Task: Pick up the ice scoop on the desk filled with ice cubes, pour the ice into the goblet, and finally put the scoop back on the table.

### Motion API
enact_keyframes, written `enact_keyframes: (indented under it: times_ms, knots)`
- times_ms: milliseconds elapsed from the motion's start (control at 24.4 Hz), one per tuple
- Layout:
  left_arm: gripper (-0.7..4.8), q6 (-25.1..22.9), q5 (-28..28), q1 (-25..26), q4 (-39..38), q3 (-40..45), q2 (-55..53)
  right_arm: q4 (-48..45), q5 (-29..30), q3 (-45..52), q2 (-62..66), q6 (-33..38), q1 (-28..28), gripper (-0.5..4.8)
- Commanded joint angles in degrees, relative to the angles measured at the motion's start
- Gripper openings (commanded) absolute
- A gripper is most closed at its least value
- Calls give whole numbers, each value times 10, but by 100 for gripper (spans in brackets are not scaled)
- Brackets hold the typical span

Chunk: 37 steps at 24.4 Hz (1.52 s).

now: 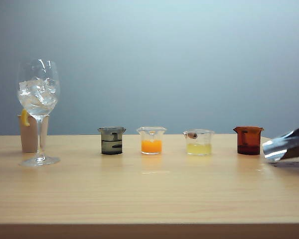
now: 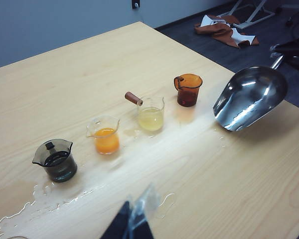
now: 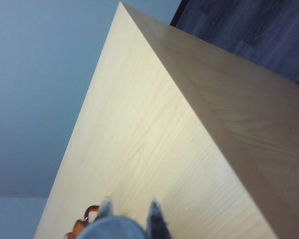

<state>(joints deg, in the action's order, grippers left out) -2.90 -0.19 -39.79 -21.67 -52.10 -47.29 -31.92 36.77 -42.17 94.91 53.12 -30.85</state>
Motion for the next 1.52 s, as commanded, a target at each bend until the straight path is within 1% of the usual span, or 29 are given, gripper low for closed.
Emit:
enact_keyframes:
  times_ms: [41, 123, 205, 328, 370, 411, 452, 493, 534, 739, 862, 903, 944, 1150, 1191, 1232, 1273, 1314, 1355, 1396, 1437, 1519]
  knots:
    - [-3, 3, 1, 0, 8, -2, 1, -75, -9, -3, 41, 14, 2, -9]
    - [-3, 3, 1, 0, 7, -2, 1, -124, -17, -3, 72, 22, 3, -9]
    - [-3, 3, 1, 0, 7, -2, 1, -146, -30, -2, 91, 42, 2, -9]
    - [-3, 3, 0, 0, 8, -2, 1, -143, -23, -2, 99, 41, -3, -8]
    - [-3, 3, 0, 0, 8, -2, 1, -144, -20, -2, 99, 41, -3, 25]
    - [-3, 3, 0, 0, 8, -2, 1, -144, -20, -2, 99, 41, -3, 92]
    - [-3, 3, 0, 0, 7, -2, 1, -147, -19, -2, 99, 41, -3, 259]
    - [-3, 3, 0, 0, 8, -2, 1, -146, -15, -2, 99, 41, -3, 375]
    - [-3, 3, 0, 0, 7, -2, 1, -146, -1, -2, 99, 41, -3, 479]
    - [-3, 3, 0, 0, 8, -2, 1, -143, 55, 0, 98, 41, -13, 479]
    - [-3, 3, 0, 0, 7, -2, 1, -144, 120, 12, 96, 41, -40, 479]
    - [-3, 3, 0, 0, 8, -2, 1, -145, 149, 21, 96, 41, -54, 479]
    - [-3, 3, 0, 0, 7, -2, 1, -146, 165, 29, 93, 41, -62, 479]
    - [-3, 3, 0, 0, 8, -2, 1, -157, 186, 118, 28, 24, -114, 479]
    - [-3, 3, 0, 0, 8, -2, 1, -161, 191, 129, 17, 24, -121, 472]
    - [-3, 3, 0, 0, 8, -2, 1, -163, 202, 140, 2, 24, -128, 419]
    - [-3, 3, 0, 0, 7, -2, 1, -163, 212, 148, -9, 24, -132, 336]
    - [-3, 3, 0, 0, 7, -2, 1, -163, 219, 155, -23, 26, -133, 203]
    - [-3, 3, 0, 0, 7, -2, 1, -163, 221, 164, -40, 34, -132, -1]
    - [-3, 3, 0, 0, 8, -2, 1, -164, 219, 170, -53, 43, -132, 11]
    - [-3, 3, 0, 0, 8, -2, 1, -163, 218, 174, -70, 54, -130, -9]
    - [-3, 3, 0, 0, 7, -2, 1, -163, 219, 182, -133, 74, -126, -9]
